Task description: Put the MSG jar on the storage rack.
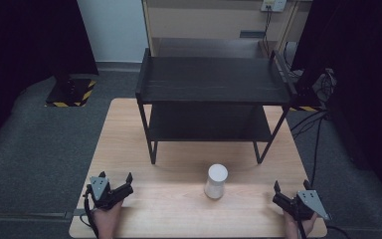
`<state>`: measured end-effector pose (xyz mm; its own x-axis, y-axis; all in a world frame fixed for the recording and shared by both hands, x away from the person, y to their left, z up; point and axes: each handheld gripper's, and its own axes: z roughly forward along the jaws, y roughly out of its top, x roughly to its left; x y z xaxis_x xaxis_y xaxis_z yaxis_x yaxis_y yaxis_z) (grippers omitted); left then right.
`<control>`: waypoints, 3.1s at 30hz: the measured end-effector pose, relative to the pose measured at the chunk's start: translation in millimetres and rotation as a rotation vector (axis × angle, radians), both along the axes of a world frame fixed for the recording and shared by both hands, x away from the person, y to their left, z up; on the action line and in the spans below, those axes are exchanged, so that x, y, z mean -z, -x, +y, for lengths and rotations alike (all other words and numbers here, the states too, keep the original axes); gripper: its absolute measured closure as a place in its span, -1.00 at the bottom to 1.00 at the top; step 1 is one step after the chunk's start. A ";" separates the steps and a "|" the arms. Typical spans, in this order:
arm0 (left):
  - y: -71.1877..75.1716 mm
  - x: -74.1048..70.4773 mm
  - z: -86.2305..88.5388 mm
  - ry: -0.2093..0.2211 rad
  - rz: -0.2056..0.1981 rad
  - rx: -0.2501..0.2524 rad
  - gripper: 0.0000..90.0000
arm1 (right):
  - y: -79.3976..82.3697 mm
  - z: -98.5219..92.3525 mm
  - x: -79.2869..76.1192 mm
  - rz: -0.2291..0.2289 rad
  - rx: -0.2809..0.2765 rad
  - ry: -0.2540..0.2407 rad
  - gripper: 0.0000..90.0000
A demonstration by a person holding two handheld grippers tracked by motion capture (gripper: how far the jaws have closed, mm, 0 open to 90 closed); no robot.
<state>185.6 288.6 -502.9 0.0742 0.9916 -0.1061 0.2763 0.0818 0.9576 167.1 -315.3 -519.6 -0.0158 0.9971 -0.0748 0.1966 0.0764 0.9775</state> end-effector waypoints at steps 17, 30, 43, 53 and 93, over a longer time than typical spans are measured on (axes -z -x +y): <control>-0.5 0.4 0.5 0.008 -0.002 -0.002 -1.00 | 9.0 9.5 -30.9 -0.016 -0.453 -0.047 -0.99; -0.7 0.4 0.9 0.011 -0.001 -0.003 -1.00 | -27.5 54.7 -32.0 -0.031 -0.708 -0.078 -0.93; -0.4 1.1 -0.8 -0.002 -0.011 -0.004 -1.00 | -57.3 64.6 -30.6 -0.053 -0.745 -0.154 -0.54; -1.4 0.3 -1.6 -0.013 -0.005 -0.003 -1.00 | -62.7 59.9 -29.0 -0.069 -0.786 -0.141 -0.25; -1.2 1.6 -0.4 0.007 -0.012 -0.020 -1.00 | -82.5 97.6 -191.5 -0.102 -0.297 -0.126 -0.25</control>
<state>186.8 288.2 -504.5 0.0552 0.9921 -0.1126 0.2634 0.0943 0.9601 249.6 -217.7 -328.1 -0.3055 0.9516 0.0324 0.0846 -0.0068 0.9964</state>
